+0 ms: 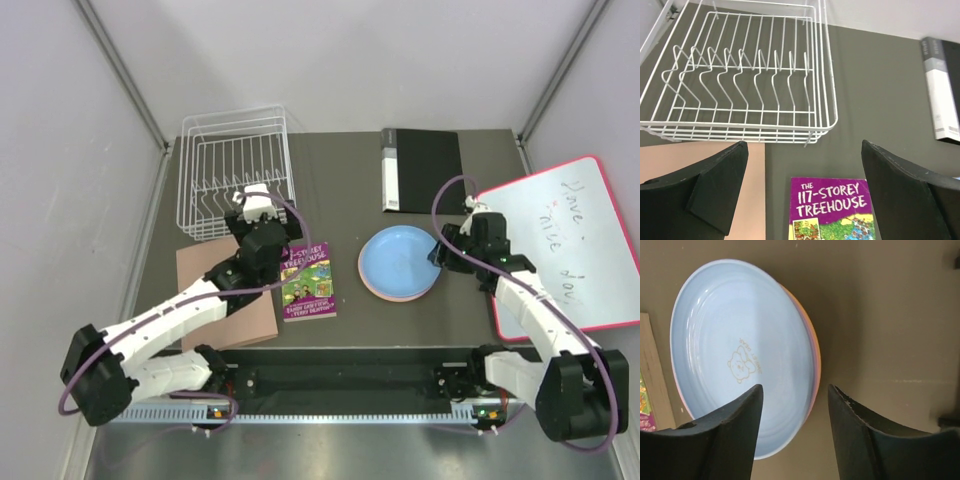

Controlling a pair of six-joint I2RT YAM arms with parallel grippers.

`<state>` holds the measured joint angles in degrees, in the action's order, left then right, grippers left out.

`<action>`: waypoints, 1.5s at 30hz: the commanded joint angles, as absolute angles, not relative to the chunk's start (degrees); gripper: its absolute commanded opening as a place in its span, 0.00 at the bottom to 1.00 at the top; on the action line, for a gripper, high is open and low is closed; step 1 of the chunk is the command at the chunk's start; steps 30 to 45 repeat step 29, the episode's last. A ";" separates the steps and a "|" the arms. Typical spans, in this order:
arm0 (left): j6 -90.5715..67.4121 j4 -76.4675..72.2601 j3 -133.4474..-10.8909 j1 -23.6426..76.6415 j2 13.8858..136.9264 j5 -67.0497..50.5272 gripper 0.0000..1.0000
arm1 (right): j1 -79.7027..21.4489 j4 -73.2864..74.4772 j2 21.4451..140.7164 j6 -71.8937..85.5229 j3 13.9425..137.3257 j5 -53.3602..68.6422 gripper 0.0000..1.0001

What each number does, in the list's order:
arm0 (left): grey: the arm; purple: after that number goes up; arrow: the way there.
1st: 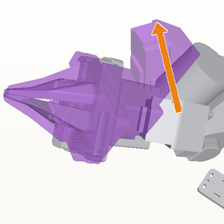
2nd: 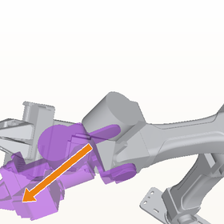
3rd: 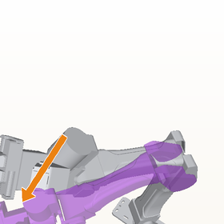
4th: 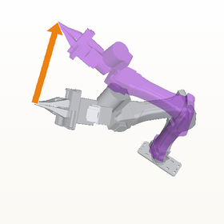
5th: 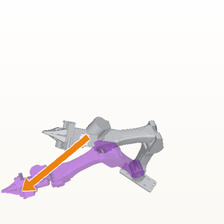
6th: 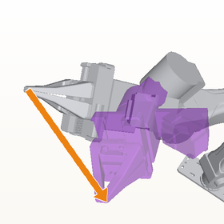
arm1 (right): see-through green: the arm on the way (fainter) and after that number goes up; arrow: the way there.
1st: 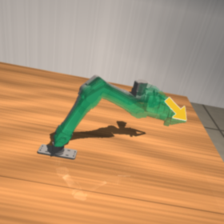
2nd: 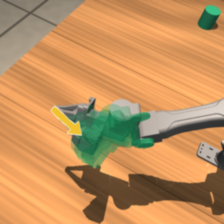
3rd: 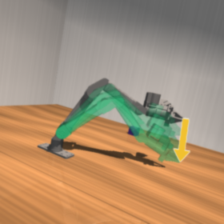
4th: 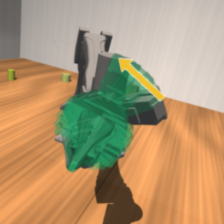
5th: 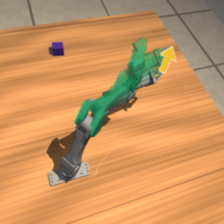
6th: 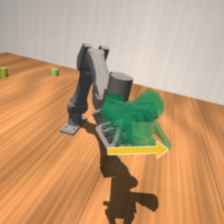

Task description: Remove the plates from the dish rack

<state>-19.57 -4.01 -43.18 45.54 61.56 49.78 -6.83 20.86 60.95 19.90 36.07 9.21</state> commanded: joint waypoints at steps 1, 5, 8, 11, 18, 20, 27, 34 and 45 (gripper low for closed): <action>-21.61 -4.76 -47.36 45.53 65.99 55.27 0.99 | -6.59 23.01 54.94 17.94 41.21 3.00 0.58; -24.08 3.84 -52.20 45.53 70.31 60.11 0.99 | -6.50 24.79 49.23 16.44 44.12 -3.07 0.72; -25.13 6.76 -55.01 45.62 71.89 60.12 0.99 | -6.50 24.44 46.77 15.56 45.00 -4.65 0.77; -24.88 6.07 -54.76 45.62 71.46 58.54 0.99 | -6.50 23.56 45.01 15.12 44.30 -5.89 0.78; -21.10 1.68 -51.86 45.62 66.81 57.83 0.99 | -6.59 20.22 45.08 14.59 41.04 -3.96 0.82; -19.79 0.44 -50.63 45.62 65.75 58.01 0.99 | -6.59 19.95 45.70 14.59 41.13 -3.52 0.83; -16.53 -2.02 -49.66 45.70 63.99 58.36 0.99 | -6.59 18.02 45.61 14.24 40.17 -3.34 0.92; -16.00 -1.85 -49.83 45.70 63.99 58.80 0.99 | -6.59 17.32 45.44 14.15 39.73 -3.86 0.96; -16.00 -1.85 -49.83 45.70 63.99 58.80 0.99 | -6.59 17.32 45.44 14.15 39.73 -3.86 0.96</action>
